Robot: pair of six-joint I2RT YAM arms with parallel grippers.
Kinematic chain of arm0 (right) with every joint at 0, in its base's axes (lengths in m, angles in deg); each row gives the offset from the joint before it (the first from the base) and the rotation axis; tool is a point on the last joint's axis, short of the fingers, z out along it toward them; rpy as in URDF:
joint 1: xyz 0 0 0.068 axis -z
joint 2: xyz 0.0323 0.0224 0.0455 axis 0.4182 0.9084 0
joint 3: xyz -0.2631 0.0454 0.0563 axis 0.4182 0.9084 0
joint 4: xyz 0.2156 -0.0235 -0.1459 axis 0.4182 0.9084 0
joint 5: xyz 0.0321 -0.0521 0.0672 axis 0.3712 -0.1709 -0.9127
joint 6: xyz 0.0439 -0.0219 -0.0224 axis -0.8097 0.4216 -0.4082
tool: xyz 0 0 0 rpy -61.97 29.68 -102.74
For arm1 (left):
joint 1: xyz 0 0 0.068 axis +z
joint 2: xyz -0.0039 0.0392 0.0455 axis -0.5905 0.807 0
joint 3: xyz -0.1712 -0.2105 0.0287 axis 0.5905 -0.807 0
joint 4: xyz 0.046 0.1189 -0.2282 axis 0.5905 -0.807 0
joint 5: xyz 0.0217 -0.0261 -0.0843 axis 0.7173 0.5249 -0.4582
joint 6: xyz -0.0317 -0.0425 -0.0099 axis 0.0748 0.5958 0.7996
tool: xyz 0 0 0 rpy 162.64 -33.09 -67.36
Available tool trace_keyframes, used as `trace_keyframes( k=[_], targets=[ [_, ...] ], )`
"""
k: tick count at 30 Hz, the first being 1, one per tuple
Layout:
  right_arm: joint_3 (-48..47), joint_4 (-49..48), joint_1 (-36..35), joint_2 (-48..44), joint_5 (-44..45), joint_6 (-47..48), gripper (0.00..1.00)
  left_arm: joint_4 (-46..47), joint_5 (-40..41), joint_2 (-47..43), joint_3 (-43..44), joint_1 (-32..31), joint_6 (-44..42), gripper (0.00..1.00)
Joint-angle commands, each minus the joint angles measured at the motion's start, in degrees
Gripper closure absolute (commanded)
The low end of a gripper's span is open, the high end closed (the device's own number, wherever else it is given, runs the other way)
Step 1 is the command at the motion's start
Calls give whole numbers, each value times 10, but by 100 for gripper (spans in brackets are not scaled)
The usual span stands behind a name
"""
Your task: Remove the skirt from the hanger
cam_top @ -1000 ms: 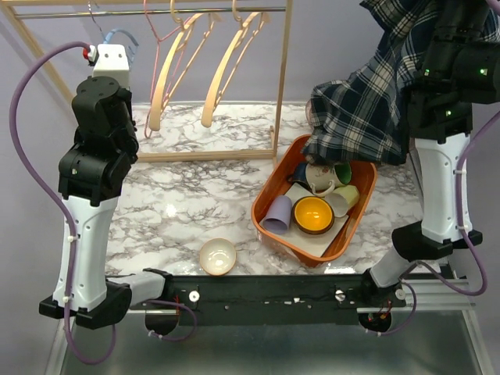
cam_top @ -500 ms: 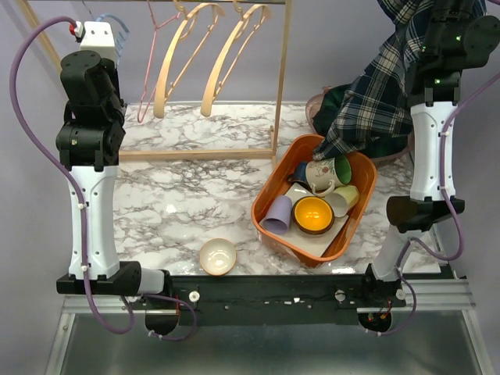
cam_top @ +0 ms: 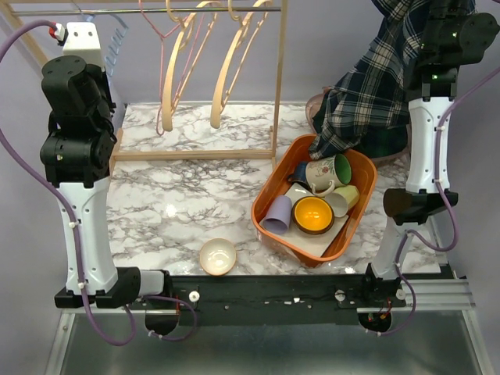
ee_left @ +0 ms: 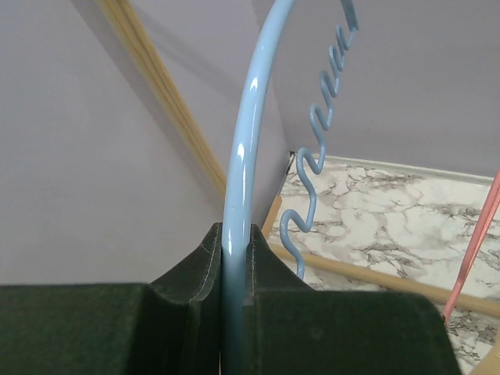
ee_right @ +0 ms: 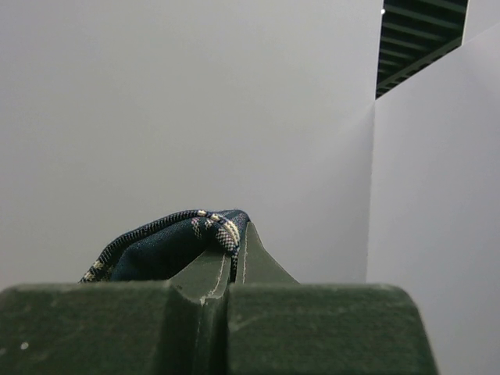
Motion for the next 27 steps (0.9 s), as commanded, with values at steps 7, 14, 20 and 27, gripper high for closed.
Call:
trace_keyframes(
  k=[7,14,20,27],
  targets=[
    [11,19,36,-62,-24,-79,99,-8,25,-56,-18,3,12,100],
    [70,49,42,-100,-22,-98,99,15,-35,-70,-97,3,-3,100],
    [112,61,43,-120,-31,-114,99,35,-3,-91,-130,2,-18,100],
    [105,68,45,-110,-37,-114,99,89,-38,-108,-137,2,-36,100]
  ],
)
